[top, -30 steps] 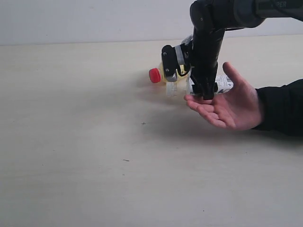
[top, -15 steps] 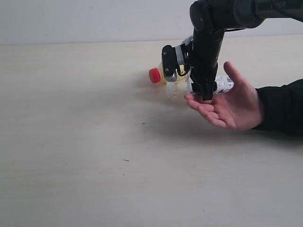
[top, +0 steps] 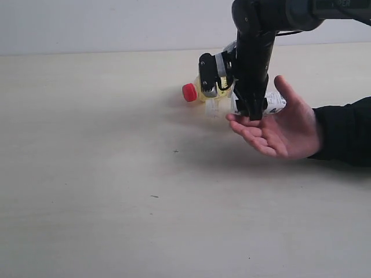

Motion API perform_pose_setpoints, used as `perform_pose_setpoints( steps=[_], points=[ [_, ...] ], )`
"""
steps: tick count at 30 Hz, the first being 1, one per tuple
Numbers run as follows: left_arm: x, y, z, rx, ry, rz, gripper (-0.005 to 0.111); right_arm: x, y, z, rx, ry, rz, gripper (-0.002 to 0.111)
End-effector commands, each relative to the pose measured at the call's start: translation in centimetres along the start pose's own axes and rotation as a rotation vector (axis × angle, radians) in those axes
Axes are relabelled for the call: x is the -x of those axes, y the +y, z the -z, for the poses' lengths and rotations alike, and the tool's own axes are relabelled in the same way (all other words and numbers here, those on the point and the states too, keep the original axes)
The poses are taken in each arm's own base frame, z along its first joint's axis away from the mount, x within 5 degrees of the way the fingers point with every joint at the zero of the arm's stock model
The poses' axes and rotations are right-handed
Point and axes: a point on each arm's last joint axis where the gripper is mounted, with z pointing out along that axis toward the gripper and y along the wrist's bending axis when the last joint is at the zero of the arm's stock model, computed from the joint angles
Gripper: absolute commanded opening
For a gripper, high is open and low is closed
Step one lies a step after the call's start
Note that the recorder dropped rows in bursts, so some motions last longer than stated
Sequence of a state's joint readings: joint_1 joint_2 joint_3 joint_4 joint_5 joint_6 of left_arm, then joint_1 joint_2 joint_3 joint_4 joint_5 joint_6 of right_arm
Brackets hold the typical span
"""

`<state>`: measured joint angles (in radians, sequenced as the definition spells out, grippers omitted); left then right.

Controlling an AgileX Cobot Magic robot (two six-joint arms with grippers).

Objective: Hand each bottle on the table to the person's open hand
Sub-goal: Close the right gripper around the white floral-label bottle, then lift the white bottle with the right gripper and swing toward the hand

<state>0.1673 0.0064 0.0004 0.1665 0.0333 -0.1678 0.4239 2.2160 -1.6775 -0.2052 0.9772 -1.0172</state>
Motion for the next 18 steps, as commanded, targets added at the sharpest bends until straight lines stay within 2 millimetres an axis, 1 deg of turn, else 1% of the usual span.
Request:
perform_pose_setpoints(
  steps=[1,3,6,9,13,15,18],
  points=[
    [0.1,0.0,0.1,0.002,-0.011,-0.009,0.0,0.1,-0.7,1.6,-0.005,-0.006,-0.014,0.0],
    [0.1,0.0,0.1,0.002,-0.011,-0.009,0.0,0.2,-0.8,2.2,0.008,-0.011,-0.025,0.0],
    [0.1,0.0,0.1,0.002,-0.011,-0.009,0.0,0.1,-1.2,3.6,-0.006,-0.023,-0.037,0.0],
    [0.1,0.0,0.1,0.002,-0.011,-0.009,0.0,0.0,-1.5,5.4,-0.025,-0.047,-0.054,0.0],
    [0.1,0.0,0.1,0.002,-0.011,-0.009,0.0,-0.2,-1.9,7.5,-0.018,-0.038,-0.082,0.0],
    [0.1,0.0,0.1,0.002,-0.011,-0.009,0.0,-0.1,-2.1,8.2,-0.028,-0.039,-0.086,0.0],
    [0.1,0.0,0.1,0.002,-0.011,-0.009,0.0,0.7,-2.3,9.3,-0.066,-0.052,-0.071,0.0]
  ],
)
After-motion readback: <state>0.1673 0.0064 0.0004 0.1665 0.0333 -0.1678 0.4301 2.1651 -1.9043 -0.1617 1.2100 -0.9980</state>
